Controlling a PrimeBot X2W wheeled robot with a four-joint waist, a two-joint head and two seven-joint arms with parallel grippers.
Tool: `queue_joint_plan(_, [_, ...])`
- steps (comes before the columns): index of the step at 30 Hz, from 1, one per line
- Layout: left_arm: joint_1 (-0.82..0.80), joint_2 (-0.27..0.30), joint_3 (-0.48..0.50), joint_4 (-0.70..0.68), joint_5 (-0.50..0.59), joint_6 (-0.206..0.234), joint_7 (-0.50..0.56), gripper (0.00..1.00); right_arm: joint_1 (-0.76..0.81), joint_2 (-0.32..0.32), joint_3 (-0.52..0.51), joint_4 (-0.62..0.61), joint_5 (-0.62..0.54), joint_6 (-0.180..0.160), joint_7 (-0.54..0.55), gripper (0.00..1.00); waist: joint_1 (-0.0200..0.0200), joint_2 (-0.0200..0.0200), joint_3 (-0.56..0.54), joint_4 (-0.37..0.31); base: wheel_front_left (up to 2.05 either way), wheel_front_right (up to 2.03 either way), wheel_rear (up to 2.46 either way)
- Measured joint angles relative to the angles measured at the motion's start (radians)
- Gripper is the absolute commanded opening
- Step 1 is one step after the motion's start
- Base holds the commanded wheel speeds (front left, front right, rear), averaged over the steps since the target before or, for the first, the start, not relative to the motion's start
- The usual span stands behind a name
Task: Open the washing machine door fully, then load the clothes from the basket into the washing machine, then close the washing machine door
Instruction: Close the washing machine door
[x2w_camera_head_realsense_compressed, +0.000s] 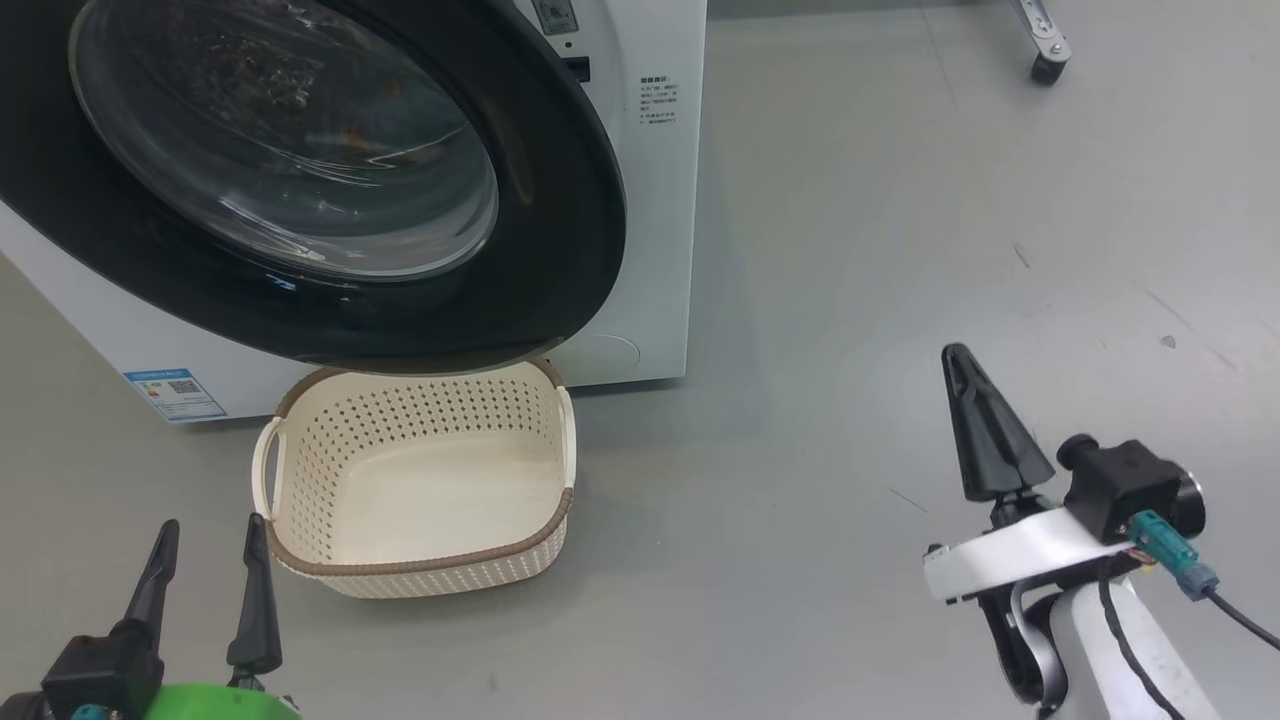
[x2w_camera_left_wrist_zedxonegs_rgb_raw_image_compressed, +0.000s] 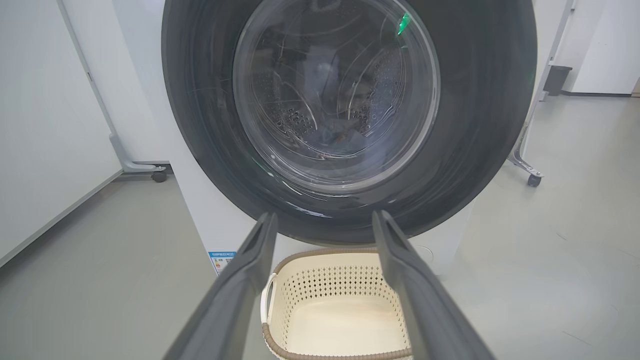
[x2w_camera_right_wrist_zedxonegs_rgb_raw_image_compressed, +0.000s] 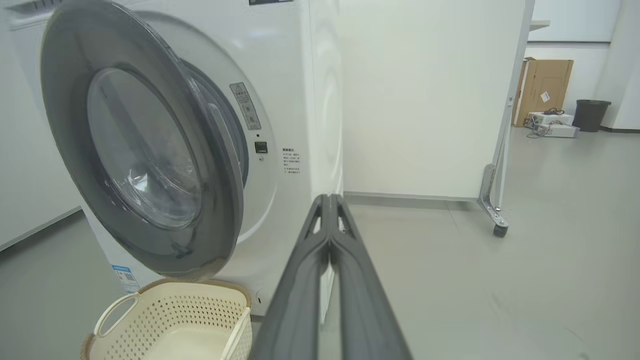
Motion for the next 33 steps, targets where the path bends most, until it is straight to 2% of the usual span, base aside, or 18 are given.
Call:
queue_joint_plan(7, [-0.010,-0.003,-0.010,-0.001,0.000,-0.004,0.000,1.00,-0.078,-0.002,-0.006,-0.179,-0.034,0.018,-0.001,0.00,0.0001,0.0000,0.007,0.016,0.00,0.00,0.00])
queue_joint_plan(13, [-0.026,-0.005,-0.031,0.001,-0.014,-0.008,0.000,1.00,-0.116,-0.028,0.032,-0.250,-0.067,0.035,-0.001,0.00,0.0001,0.0000,0.018,0.048,0.00,0.00,0.00])
queue_joint_plan(18, [-0.044,-0.006,-0.055,0.001,-0.018,-0.008,0.000,1.00,-0.124,-0.064,0.073,-0.251,-0.098,0.038,-0.001,0.00,0.0001,0.0000,0.029,0.087,0.00,0.00,0.00])
queue_joint_plan(24, [-0.057,-0.007,-0.101,0.000,-0.075,-0.008,0.000,1.00,-0.164,-0.085,0.142,-0.244,-0.111,0.044,-0.001,0.00,0.0001,0.0000,0.051,0.143,0.00,0.00,0.00])
queue_joint_plan(33, [-0.082,-0.007,-0.162,-0.003,-0.141,-0.008,0.000,1.00,-0.188,-0.119,0.204,-0.164,-0.117,0.044,0.000,0.00,0.0001,0.0000,0.094,0.225,0.00,0.00,0.00])
